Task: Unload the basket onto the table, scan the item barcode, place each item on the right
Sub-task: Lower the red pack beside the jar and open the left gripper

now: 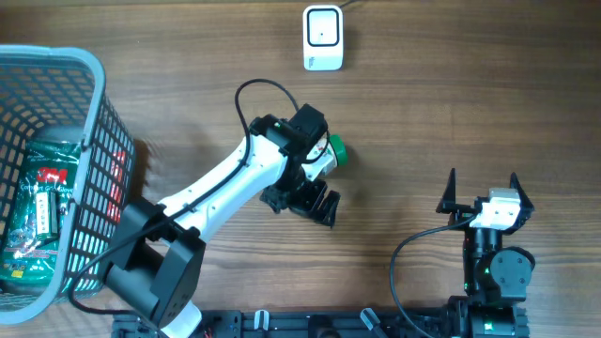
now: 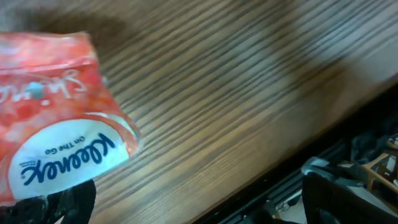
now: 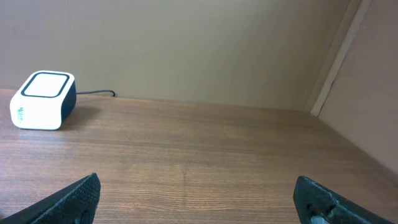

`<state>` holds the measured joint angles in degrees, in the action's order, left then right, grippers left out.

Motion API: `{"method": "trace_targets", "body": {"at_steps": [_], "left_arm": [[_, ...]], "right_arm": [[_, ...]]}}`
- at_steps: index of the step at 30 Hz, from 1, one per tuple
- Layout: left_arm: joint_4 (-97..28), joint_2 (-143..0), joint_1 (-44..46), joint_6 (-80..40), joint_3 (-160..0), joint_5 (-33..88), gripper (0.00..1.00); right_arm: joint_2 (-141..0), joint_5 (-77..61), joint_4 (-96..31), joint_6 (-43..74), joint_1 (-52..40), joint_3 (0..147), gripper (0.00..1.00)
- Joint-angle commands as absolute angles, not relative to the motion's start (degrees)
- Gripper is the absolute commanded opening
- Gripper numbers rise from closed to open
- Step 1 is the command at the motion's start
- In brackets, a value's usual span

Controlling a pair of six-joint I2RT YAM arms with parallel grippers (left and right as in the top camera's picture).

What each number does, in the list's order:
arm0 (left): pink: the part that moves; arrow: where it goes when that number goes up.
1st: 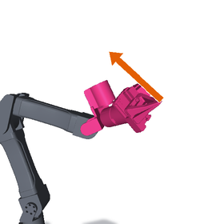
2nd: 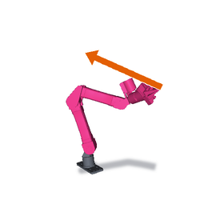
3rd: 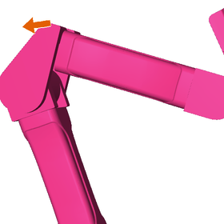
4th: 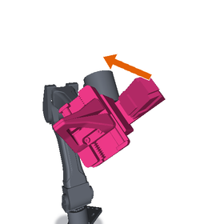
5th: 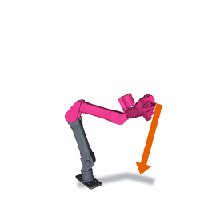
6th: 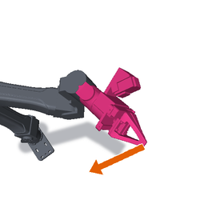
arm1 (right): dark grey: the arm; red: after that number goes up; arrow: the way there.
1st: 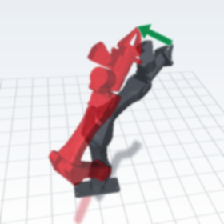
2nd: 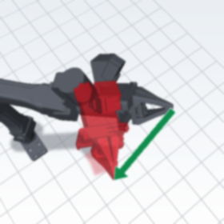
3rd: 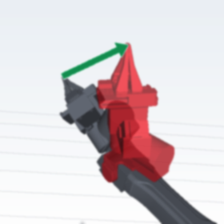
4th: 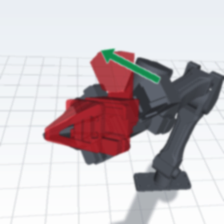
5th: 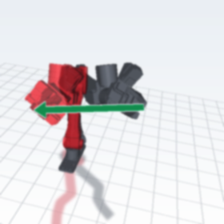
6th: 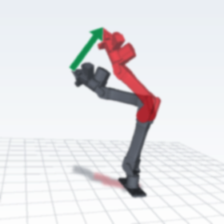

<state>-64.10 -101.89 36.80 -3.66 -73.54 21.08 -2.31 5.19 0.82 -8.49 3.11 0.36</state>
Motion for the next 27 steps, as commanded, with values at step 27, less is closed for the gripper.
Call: {"method": "trace_targets", "body": {"at_steps": [27], "left_arm": [[-59.55, -86.65, 15.75, -21.78, -90.72, 12.53, 1.0]], "right_arm": [[-2.04, 5.91, 0.95, -9.04, 3.25, 0.3, 1.0]]}}
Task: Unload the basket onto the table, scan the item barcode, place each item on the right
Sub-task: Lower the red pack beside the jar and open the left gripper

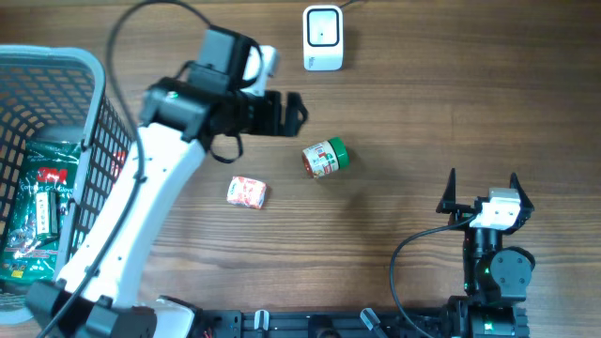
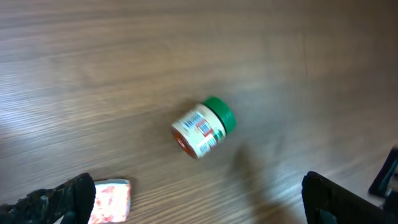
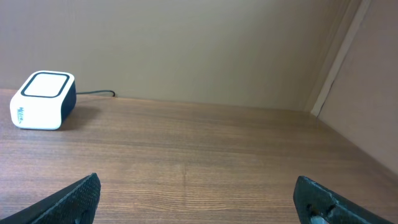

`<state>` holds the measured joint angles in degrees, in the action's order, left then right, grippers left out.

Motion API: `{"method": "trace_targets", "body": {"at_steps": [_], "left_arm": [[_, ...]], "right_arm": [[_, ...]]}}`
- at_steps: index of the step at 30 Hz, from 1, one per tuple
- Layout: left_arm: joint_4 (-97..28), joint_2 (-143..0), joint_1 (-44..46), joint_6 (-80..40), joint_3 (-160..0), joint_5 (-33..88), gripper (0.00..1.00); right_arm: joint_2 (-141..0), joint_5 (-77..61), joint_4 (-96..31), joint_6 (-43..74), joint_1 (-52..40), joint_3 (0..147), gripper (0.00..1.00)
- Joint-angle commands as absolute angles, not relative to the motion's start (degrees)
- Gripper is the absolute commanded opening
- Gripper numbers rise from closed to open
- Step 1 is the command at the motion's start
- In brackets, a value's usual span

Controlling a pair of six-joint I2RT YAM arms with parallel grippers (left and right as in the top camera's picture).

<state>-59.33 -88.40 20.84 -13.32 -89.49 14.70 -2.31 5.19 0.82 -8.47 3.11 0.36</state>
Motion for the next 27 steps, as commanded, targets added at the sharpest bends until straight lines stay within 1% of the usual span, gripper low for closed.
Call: {"method": "trace_targets", "body": {"at_steps": [1, 3, 4, 5, 9, 10, 15, 19, 22, 27], "left_arm": [[-59.9, -86.63, 14.85, -23.49, -90.72, 12.53, 0.98], [-63.02, -87.2, 12.86, -27.09, -90.59, 12.47, 0.32], [-65.21, -87.79, 12.73, -27.75, -89.89, 11.18, 0.09], [-66.76, -88.01, 12.82, -27.73, -88.86, 10.17, 0.04], [-65.04, -88.2, 14.39, -29.08, -78.91, 8.84, 0.04], [-62.3, -88.2, 14.68, -30.74, -74.11, 8.8, 0.04], [-54.76, -88.2, 14.63, -35.09, -62.76, 8.88, 0.04], [-45.98, -88.2, 14.63, -35.22, -54.15, 8.88, 0.04], [-39.81, -88.2, 14.63, -35.24, -50.46, 8.91, 0.04], [-36.49, -88.23, 14.7, -35.27, -48.31, 8.88, 0.05]], "right_arm": [[-2.04, 5.91, 0.95, -9.04, 3.25, 0.3, 1.0], [-2.04, 5.91, 0.95, -9.02, 3.25, 0.3, 1.0], [-2.04, 5.91, 0.95, -9.04, 3.25, 0.3, 1.0], [-2.04, 5.91, 0.95, -9.04, 3.25, 0.3, 1.0], [-2.04, 5.91, 0.95, -9.04, 3.25, 0.3, 1.0], [-2.04, 5.91, 0.95, -9.04, 3.25, 0.3, 1.0], [-2.04, 5.91, 0.95, -9.04, 3.25, 0.3, 1.0], [-2.04, 5.91, 0.95, -9.04, 3.25, 0.3, 1.0], [-2.04, 5.91, 0.95, -9.02, 3.25, 0.3, 1.0], [-2.04, 5.91, 0.95, -9.04, 3.25, 0.3, 1.0]]}}
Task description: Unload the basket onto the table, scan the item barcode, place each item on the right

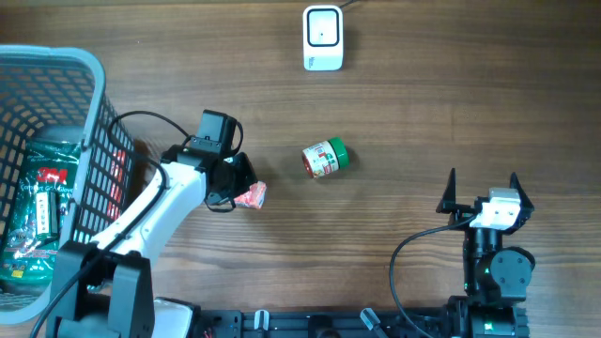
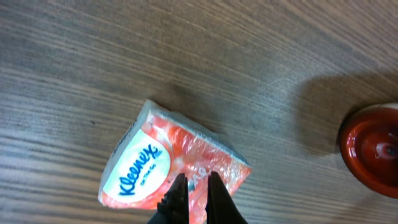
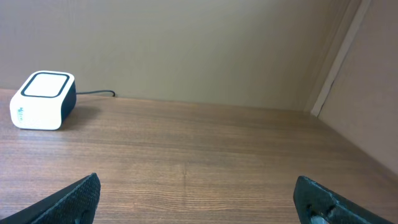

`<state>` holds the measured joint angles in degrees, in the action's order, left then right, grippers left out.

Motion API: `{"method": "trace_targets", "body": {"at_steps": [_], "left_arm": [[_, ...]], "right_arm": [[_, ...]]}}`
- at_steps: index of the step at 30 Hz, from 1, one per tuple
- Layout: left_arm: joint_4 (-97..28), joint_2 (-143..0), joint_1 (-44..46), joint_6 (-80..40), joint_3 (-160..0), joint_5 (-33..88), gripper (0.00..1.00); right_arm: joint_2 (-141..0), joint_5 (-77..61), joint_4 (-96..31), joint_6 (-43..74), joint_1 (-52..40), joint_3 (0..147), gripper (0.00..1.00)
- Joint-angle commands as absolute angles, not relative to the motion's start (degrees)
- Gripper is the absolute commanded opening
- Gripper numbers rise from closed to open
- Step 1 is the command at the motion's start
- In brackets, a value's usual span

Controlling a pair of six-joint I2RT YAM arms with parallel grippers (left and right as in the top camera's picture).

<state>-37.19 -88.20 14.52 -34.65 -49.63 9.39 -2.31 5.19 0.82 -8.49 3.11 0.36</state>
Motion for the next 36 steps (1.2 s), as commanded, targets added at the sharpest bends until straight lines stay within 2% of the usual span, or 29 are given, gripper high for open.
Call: {"method": "trace_targets", "body": {"at_steps": [1, 7, 13, 16, 18, 21, 23, 24, 26, 27, 28, 33, 36], "left_arm": [[-36.12, -88.31, 14.7, -35.27, -47.88, 8.91, 0.05], [-34.41, -92.42, 15.53, -37.21, -46.81, 8.88, 0.04], [-27.44, -96.05, 20.99, -38.7, -46.89, 8.86, 0.04], [-22.31, -96.05, 23.0, -42.7, -47.92, 8.82, 0.12], [-19.81, -96.05, 23.03, -47.2, -49.17, 8.25, 0.12], [-20.64, -96.01, 23.42, -48.66, -52.49, 8.19, 0.11], [-27.57, -95.59, 23.75, -47.16, -61.69, 6.72, 0.13], [-31.16, -95.26, 23.79, -45.36, -66.28, 6.72, 0.16], [-38.76, -94.8, 23.79, -41.95, -75.96, 5.87, 0.4], [-44.82, -94.59, 23.79, -39.27, -83.83, 3.53, 0.79], [-49.32, -94.5, 23.77, -37.58, -89.62, 0.86, 1.0], [-72.01, -94.08, 22.02, -35.16, -121.27, -20.05, 1.0], [-75.2, -91.96, 18.02, -38.44, -128.77, -30.15, 1.0]], "right_arm": [[-2.04, 5.91, 0.95, -9.04, 3.25, 0.3, 1.0], [-2.04, 5.91, 0.95, -9.02, 3.25, 0.3, 1.0], [-2.04, 5.91, 0.95, -9.04, 3.25, 0.3, 1.0], [-2.04, 5.91, 0.95, -9.04, 3.25, 0.3, 1.0], [-2.04, 5.91, 0.95, -9.04, 3.25, 0.3, 1.0], [-2.04, 5.91, 0.95, -9.04, 3.25, 0.3, 1.0], [-2.04, 5.91, 0.95, -9.04, 3.25, 0.3, 1.0], [-2.04, 5.91, 0.95, -9.04, 3.25, 0.3, 1.0], [-2.04, 5.91, 0.93, -9.02, 3.25, 0.3, 1.0], [-2.04, 5.91, 0.95, -9.04, 3.25, 0.3, 1.0], [-2.04, 5.91, 0.95, -9.04, 3.25, 0.3, 1.0], [-2.04, 5.91, 0.95, -9.04, 3.25, 0.3, 1.0], [-2.04, 5.91, 0.95, -9.04, 3.25, 0.3, 1.0]]}}
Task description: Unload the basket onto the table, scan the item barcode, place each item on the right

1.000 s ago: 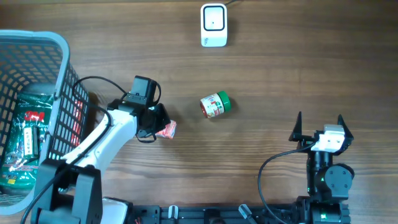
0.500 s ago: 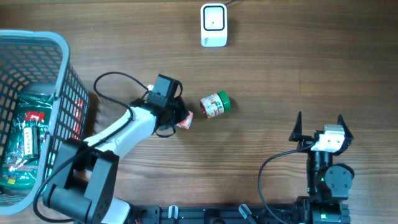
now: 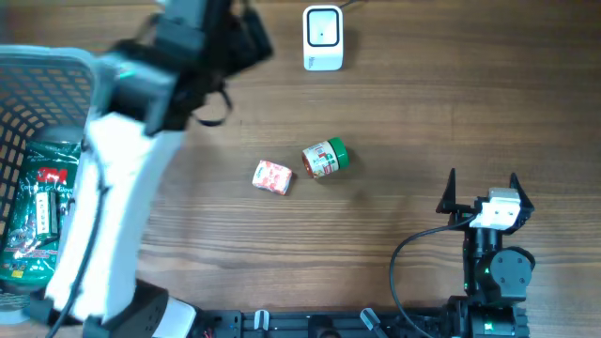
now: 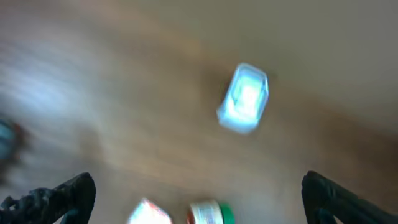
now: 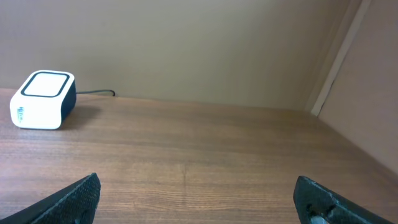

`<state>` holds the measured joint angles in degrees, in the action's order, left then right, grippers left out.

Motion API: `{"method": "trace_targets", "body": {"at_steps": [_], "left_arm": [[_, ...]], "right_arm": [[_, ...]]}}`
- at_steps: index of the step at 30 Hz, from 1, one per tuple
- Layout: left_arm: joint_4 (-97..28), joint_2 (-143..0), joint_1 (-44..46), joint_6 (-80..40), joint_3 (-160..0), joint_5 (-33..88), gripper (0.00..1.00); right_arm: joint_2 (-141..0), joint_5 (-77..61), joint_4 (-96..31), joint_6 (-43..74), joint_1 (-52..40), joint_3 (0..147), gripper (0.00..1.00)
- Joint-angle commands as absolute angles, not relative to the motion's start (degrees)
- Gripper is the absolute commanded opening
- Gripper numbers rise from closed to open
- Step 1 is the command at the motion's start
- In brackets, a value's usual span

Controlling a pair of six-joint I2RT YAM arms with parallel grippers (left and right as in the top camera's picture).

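A pink-and-white Kleenex tissue pack (image 3: 273, 176) lies on the wooden table, just left of a green-lidded jar (image 3: 325, 158) on its side. The white scanner (image 3: 322, 38) stands at the back edge. My left gripper (image 3: 246, 39) is raised high near the back left, open and empty. Its wrist view is blurred, looking down between the fingertips (image 4: 56, 198) on the scanner (image 4: 244, 106), pack (image 4: 149, 214) and jar (image 4: 208, 213). My right gripper (image 3: 484, 202) rests open at the front right, facing the scanner (image 5: 43, 99).
A grey wire basket (image 3: 89, 141) at the left edge holds a green packet (image 3: 42, 211). The scanner's cable (image 5: 99, 93) runs off along the back of the table. A wall (image 5: 186, 43) stands behind the table.
My left gripper was shut low on the tissue pack; now it is open, empty and raised high at the back left. The pack lies further right, close beside the jar. The right arm is unmoved.
First my left gripper was low beside the jar with the tissue pack close in its wrist view. Then it hung open high, the pack lying left of the jar. Then its shut fingers touched the pack. Now the pack sits nearer the jar and the gripper is up again.
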<state>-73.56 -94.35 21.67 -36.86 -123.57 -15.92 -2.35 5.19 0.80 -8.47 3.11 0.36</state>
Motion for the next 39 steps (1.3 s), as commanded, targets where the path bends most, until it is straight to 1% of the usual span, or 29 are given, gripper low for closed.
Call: {"method": "trace_targets", "body": {"at_steps": [1, 2, 6, 7, 9, 12, 13, 14, 16, 18, 20, 21, 22, 24, 29, 33, 35, 36, 37, 39], "left_arm": [[-75.81, -90.43, 14.92, -41.95, -128.92, -32.36, 1.0], [-77.82, -89.47, 10.87, -46.63, -128.92, -32.93, 1.0], [-93.19, -89.21, -6.31, -72.64, -128.46, -32.62, 1.0], [-96.38, -89.34, -10.72, -77.58, -127.96, -31.64, 1.0], [-96.49, -89.41, -19.97, -79.22, -124.68, -26.2, 1.0], [-96.49, -89.54, -28.86, -86.61, -117.47, -21.67, 1.0], [-96.27, -89.73, -31.18, -91.22, -113.71, -21.65, 1.0], [-95.42, -89.93, -32.36, -92.97, -110.69, -21.69, 1.0], [-91.37, -90.13, -34.0, -92.55, -103.42, -22.22, 1.0], [-84.09, -90.37, -35.05, -84.58, -97.06, -22.35, 1.0], [-76.69, -91.61, -35.27, -72.64, -93.32, -22.28, 1.0], [-73.84, -92.86, -35.27, -65.47, -92.44, -22.31, 1.0], [-73.17, -94.11, -35.29, -61.6, -92.29, -22.35, 1.0], [-73.25, -97.27, -35.51, -58.24, -92.14, -22.31, 1.0], [-73.93, -104.99, -35.92, -57.65, -91.7, -22.09, 1.0], [-71.42, -106.96, -35.97, -55.48, -90.28, -22.5, 1.0], [-67.37, -106.96, -35.97, -47.62, -88.84, -22.5, 1.0], [-64.14, -106.96, -35.97, -39.22, -87.92, -22.22, 1.0], [-61.91, -106.96, -35.97, -27.9, -86.91, -20.21, 0.93], [-61.93, -106.94, -36.23, -19.22, -86.19, -15.46, 0.8]], "right_arm": [[-2.04, 5.91, 0.95, -9.04, 3.25, 0.3, 1.0], [-2.04, 5.91, 0.95, -9.04, 3.25, 0.3, 1.0], [-2.04, 5.91, 0.95, -9.04, 3.25, 0.3, 1.0], [-2.04, 5.91, 0.95, -9.04, 3.25, 0.3, 1.0], [-2.04, 5.91, 0.95, -9.04, 3.25, 0.3, 1.0], [-2.04, 5.91, 0.95, -9.04, 3.25, 0.3, 1.0], [-2.04, 5.91, 0.95, -9.04, 3.25, 0.3, 1.0], [-2.04, 5.91, 0.95, -9.02, 3.25, 0.3, 1.0], [-2.04, 5.91, 0.95, -9.04, 3.25, 0.3, 1.0], [-2.04, 5.91, 0.95, -9.04, 3.25, 0.3, 1.0], [-2.04, 5.91, 0.95, -9.04, 3.25, 0.3, 1.0], [-2.04, 5.91, 0.95, -9.04, 3.25, 0.3, 1.0], [-2.04, 5.91, 0.95, -9.02, 3.25, 0.3, 1.0], [-2.04, 5.91, 0.93, -9.04, 3.25, 0.3, 1.0], [-2.04, 5.91, 0.95, -9.02, 3.25, 0.3, 1.0], [-2.04, 5.91, 0.95, -9.04, 3.25, 0.3, 1.0], [-2.04, 5.91, 0.95, -9.04, 3.25, 0.3, 1.0], [-2.04, 5.91, 0.95, -9.02, 3.25, 0.3, 1.0], [-2.04, 5.91, 0.95, -9.02, 3.25, 0.3, 1.0], [-2.04, 5.91, 0.95, -9.02, 3.25, 0.3, 1.0]]}}
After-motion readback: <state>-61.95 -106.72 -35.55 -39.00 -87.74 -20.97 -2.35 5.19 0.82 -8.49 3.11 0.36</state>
